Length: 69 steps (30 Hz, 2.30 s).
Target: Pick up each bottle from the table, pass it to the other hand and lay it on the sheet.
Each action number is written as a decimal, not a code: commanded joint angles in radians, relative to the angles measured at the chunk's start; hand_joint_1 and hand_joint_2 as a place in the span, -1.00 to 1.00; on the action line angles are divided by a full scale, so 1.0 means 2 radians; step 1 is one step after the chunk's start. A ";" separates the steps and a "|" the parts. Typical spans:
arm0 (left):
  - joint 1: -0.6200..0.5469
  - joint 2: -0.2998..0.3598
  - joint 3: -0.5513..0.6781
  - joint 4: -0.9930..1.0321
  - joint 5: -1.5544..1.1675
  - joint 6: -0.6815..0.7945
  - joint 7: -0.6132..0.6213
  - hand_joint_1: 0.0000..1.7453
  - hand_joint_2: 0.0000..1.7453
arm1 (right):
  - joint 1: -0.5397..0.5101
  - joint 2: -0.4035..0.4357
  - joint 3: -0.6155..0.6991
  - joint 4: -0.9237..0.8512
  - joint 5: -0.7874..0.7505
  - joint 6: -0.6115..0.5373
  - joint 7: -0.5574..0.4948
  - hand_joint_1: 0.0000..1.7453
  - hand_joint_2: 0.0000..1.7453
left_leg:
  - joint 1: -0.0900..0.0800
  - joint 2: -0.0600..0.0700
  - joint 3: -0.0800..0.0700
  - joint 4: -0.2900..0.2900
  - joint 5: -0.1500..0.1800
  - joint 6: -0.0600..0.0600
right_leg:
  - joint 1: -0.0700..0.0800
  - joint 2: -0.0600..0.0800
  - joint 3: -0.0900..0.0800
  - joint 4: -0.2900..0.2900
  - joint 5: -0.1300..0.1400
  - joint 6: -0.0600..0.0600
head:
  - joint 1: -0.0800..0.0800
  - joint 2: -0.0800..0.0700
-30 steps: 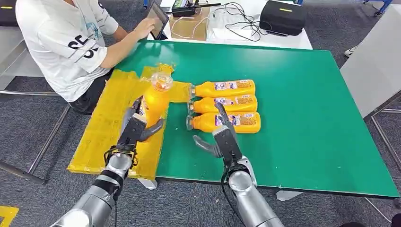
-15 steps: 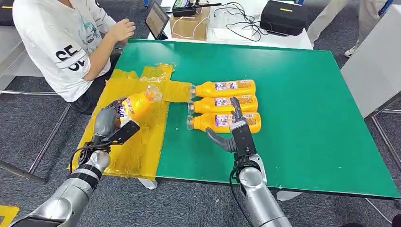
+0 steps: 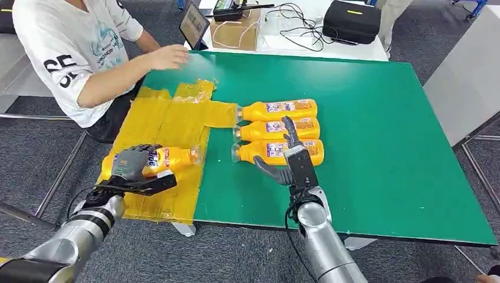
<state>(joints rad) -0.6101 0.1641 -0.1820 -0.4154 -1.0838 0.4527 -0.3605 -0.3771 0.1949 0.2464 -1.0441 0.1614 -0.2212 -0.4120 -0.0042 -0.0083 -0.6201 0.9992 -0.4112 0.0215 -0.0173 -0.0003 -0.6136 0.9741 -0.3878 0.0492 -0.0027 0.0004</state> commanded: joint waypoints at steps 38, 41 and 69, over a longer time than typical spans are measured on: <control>0.080 -0.022 0.104 -0.126 0.317 -0.132 -0.169 -1.00 -1.00 | -0.083 -0.017 0.046 0.152 0.063 0.000 0.021 -1.00 -1.00 | 0.000 0.000 0.005 0.000 -0.001 -0.002 | 0.001 0.000 0.004 0.001 -0.001 -0.003 | 0.000 0.000; 0.106 -0.030 0.105 -0.185 0.410 -0.156 -0.169 -1.00 -1.00 | -0.073 -0.029 0.065 0.147 0.101 -0.010 0.043 -1.00 1.00 | 0.000 0.000 0.004 0.000 0.000 -0.002 | 0.000 0.000 0.003 0.000 0.000 -0.003 | 0.000 0.000; 0.103 -0.137 0.178 -0.238 0.483 -0.271 -0.152 -1.00 1.00 | 0.035 -0.129 0.064 -0.007 0.296 0.021 0.186 -1.00 1.00 | 0.000 -0.003 0.000 0.000 0.000 -0.001 | 0.000 -0.003 0.001 0.000 -0.001 -0.003 | 0.000 0.000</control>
<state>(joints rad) -0.3667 -0.0027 0.1061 -0.8618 -0.1328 -0.0675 -0.6954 -0.3460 0.0370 0.3719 -0.9683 0.6780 -0.2281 -0.1087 -0.0053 -0.0094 -0.6210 0.9997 -0.4112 0.0196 -0.0179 -0.0007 -0.6157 0.9739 -0.3875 0.0449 -0.0027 0.0000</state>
